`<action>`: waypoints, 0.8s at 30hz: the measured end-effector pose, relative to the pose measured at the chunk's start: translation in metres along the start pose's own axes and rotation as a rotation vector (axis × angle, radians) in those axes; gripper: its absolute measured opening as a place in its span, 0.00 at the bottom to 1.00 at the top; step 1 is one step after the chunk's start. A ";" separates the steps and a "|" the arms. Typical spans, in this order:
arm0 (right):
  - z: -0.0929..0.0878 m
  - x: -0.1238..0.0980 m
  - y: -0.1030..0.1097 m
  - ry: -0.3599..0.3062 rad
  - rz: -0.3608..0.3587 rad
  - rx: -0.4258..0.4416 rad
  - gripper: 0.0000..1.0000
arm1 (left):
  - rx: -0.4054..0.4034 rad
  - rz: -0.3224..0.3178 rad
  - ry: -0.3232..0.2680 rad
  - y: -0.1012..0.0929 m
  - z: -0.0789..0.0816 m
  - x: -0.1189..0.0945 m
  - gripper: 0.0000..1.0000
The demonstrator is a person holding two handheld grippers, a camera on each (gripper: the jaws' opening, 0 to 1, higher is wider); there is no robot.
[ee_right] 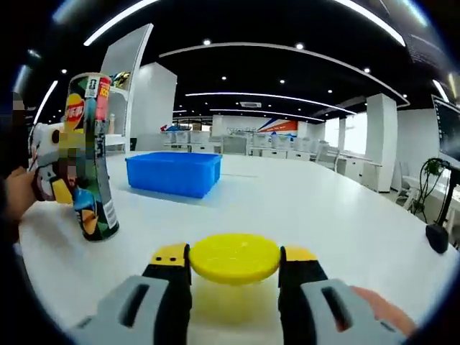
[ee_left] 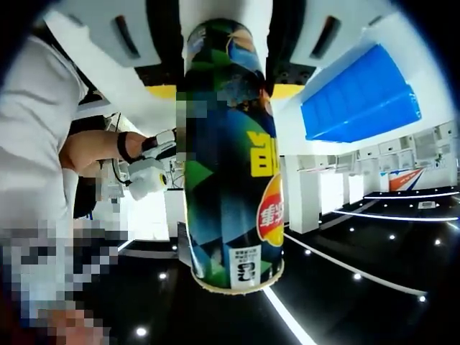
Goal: Open the lid of the chip container on the table, take out the chips, place them into the box in front of the container, and close the lid
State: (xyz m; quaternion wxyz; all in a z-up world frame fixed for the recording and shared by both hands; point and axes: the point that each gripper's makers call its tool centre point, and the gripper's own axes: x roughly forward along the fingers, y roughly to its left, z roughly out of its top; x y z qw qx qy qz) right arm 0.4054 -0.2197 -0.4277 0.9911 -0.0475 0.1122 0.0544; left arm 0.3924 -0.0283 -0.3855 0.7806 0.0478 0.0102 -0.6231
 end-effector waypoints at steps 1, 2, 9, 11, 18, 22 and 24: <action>-0.002 0.000 0.000 0.005 -0.001 -0.004 0.46 | -0.001 0.000 -0.001 0.000 0.000 0.000 0.46; -0.003 0.000 0.000 0.009 -0.002 -0.009 0.46 | -0.001 0.000 -0.002 0.000 0.000 0.000 0.46; -0.015 0.001 0.002 0.051 0.014 -0.022 0.46 | -0.006 -0.002 -0.005 0.000 0.000 0.000 0.46; -0.019 0.001 0.003 0.068 0.017 -0.040 0.46 | -0.008 -0.002 -0.006 0.000 0.000 0.000 0.46; -0.021 0.001 0.001 0.076 0.028 -0.054 0.46 | -0.010 -0.001 -0.011 0.000 0.000 0.000 0.46; -0.022 0.002 0.001 0.086 0.044 -0.039 0.47 | -0.010 0.004 -0.013 0.000 0.000 0.000 0.46; -0.022 0.001 0.001 0.087 0.045 -0.037 0.47 | -0.009 0.004 -0.013 0.000 0.000 -0.001 0.46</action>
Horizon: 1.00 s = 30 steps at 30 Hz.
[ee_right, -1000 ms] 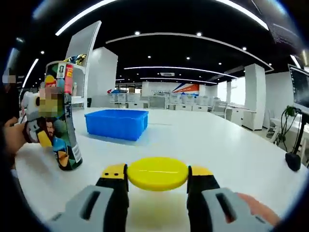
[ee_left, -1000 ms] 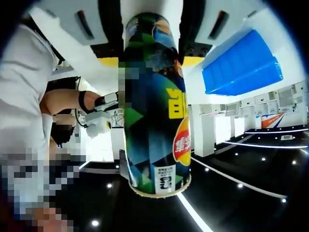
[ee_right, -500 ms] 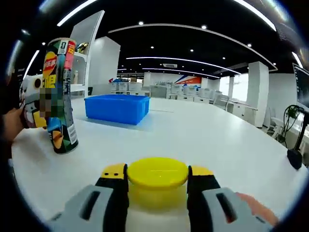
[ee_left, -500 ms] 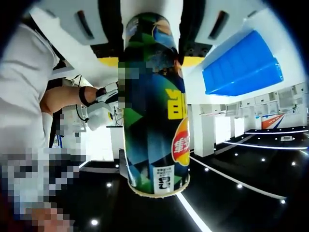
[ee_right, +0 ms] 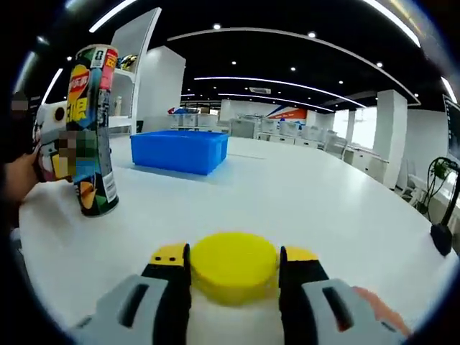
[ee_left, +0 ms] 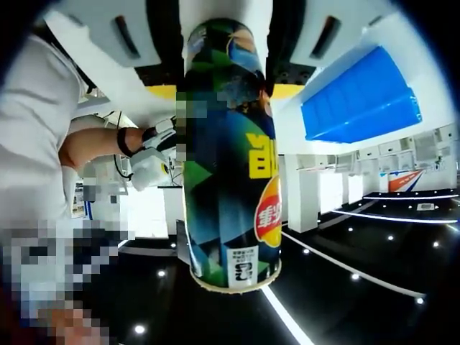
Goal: Open the lid of the chip container on the table, take out the chips, place them into the box in front of the container, and close the lid
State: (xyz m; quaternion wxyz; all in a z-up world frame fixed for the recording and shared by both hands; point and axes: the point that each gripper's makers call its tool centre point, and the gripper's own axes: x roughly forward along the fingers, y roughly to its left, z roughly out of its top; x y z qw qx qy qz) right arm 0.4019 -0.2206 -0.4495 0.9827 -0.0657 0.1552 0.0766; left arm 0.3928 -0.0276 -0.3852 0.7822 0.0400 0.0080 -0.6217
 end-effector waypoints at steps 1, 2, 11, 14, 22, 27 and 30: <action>0.000 0.000 -0.001 0.001 -0.003 0.002 0.48 | 0.000 0.000 0.000 0.000 0.000 0.000 0.46; 0.000 -0.001 -0.001 0.002 -0.004 0.004 0.48 | -0.001 0.000 0.000 0.000 0.000 0.000 0.46; 0.009 -0.006 -0.006 -0.043 -0.014 0.012 0.48 | 0.000 -0.002 -0.002 0.000 0.000 0.000 0.46; 0.012 -0.008 -0.007 -0.051 -0.011 0.021 0.48 | 0.000 -0.004 -0.003 -0.001 0.000 0.000 0.46; 0.017 -0.009 -0.009 -0.069 -0.010 0.014 0.47 | 0.010 0.006 0.008 -0.001 0.000 0.001 0.46; 0.018 -0.007 -0.010 -0.074 -0.008 0.002 0.47 | 0.009 0.008 0.007 -0.001 0.000 0.001 0.46; 0.019 -0.007 -0.010 -0.077 -0.007 -0.005 0.47 | 0.008 0.008 0.003 -0.001 0.000 0.000 0.46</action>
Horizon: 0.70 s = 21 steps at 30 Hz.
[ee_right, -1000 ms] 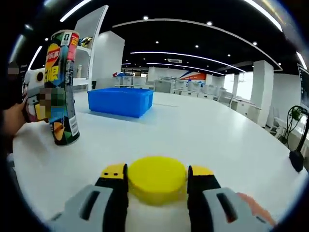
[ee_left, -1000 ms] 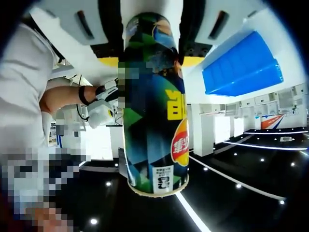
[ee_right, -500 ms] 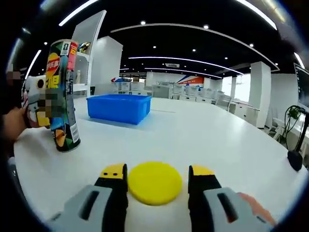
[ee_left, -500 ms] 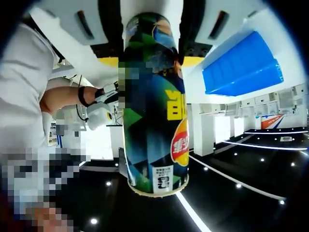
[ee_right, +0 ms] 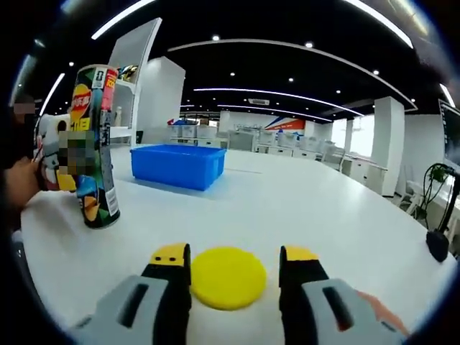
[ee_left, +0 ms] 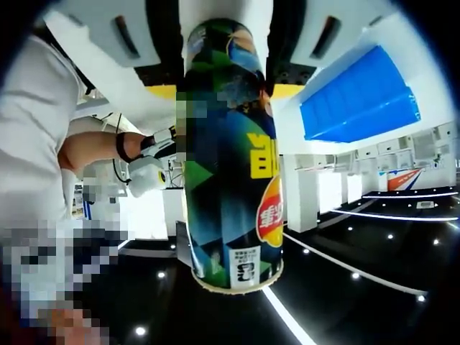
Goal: Open the lid of the chip container on the table, take out the chips, place them into the box in front of the container, and close the lid
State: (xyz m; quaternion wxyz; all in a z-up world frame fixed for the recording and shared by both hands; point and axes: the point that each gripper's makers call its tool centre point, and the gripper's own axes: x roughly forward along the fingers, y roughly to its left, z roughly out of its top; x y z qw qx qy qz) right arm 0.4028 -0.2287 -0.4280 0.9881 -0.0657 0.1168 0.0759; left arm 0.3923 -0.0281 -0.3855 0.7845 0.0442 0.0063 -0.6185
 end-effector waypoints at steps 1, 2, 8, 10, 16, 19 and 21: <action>0.000 0.000 0.000 0.002 0.000 -0.005 0.46 | 0.000 0.002 -0.002 0.000 0.000 0.000 0.46; -0.001 0.000 -0.001 0.002 0.001 -0.009 0.46 | 0.000 0.006 -0.007 0.000 0.000 0.000 0.46; -0.002 0.001 -0.004 0.004 -0.008 -0.015 0.44 | -0.001 0.010 -0.021 0.000 0.001 0.000 0.45; -0.002 0.000 -0.006 -0.005 -0.018 -0.018 0.41 | 0.000 0.013 -0.021 0.001 0.001 0.000 0.45; 0.001 -0.002 -0.006 -0.023 -0.013 0.007 0.39 | 0.001 0.018 -0.025 -0.002 0.002 0.000 0.44; -0.001 -0.002 -0.006 -0.017 -0.013 0.007 0.39 | -0.003 0.021 -0.030 -0.002 0.002 0.001 0.44; -0.002 -0.003 -0.006 -0.016 -0.013 0.009 0.39 | -0.010 0.026 -0.033 -0.001 0.001 0.000 0.44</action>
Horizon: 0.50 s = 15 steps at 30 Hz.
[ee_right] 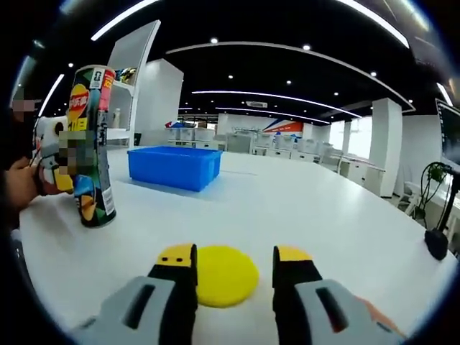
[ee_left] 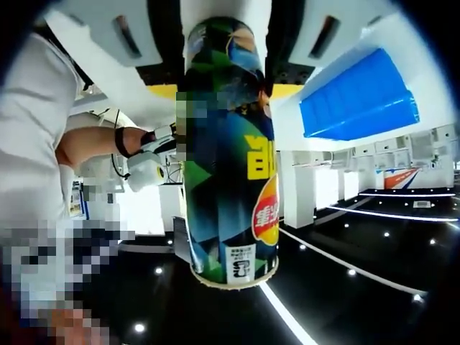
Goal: Open the lid of the chip container on the table, take out the chips, place them into the box in front of the container, and close the lid
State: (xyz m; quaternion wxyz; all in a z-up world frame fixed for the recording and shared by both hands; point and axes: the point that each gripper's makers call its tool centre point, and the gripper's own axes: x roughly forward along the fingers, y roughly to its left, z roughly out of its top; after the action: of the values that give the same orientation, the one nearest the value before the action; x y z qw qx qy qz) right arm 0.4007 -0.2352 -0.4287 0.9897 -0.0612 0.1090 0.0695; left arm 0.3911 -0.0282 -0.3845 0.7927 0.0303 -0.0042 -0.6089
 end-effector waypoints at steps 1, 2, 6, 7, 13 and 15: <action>0.000 -0.001 0.000 -0.002 0.000 0.000 0.39 | 0.000 0.008 0.004 0.001 0.000 0.000 0.44; 0.000 -0.001 0.000 -0.003 -0.001 0.001 0.39 | 0.007 0.015 0.012 0.000 0.001 0.000 0.44; 0.001 -0.003 -0.002 -0.012 -0.003 0.012 0.38 | 0.041 0.024 0.034 -0.002 0.003 0.002 0.43; 0.002 -0.003 -0.002 -0.015 -0.001 0.014 0.38 | 0.046 0.023 0.037 -0.003 0.003 0.002 0.43; 0.011 -0.005 0.001 -0.067 0.023 0.082 0.38 | 0.101 0.018 0.070 -0.008 0.003 0.001 0.43; 0.013 -0.005 0.006 -0.078 0.044 0.093 0.38 | 0.107 0.019 0.084 -0.008 0.003 0.000 0.43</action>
State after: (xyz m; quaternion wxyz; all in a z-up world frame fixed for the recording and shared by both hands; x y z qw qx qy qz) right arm 0.3980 -0.2284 -0.4154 0.9932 -0.0098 0.0749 0.0883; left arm 0.3834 -0.0303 -0.3816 0.7951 0.0981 -0.0040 -0.5985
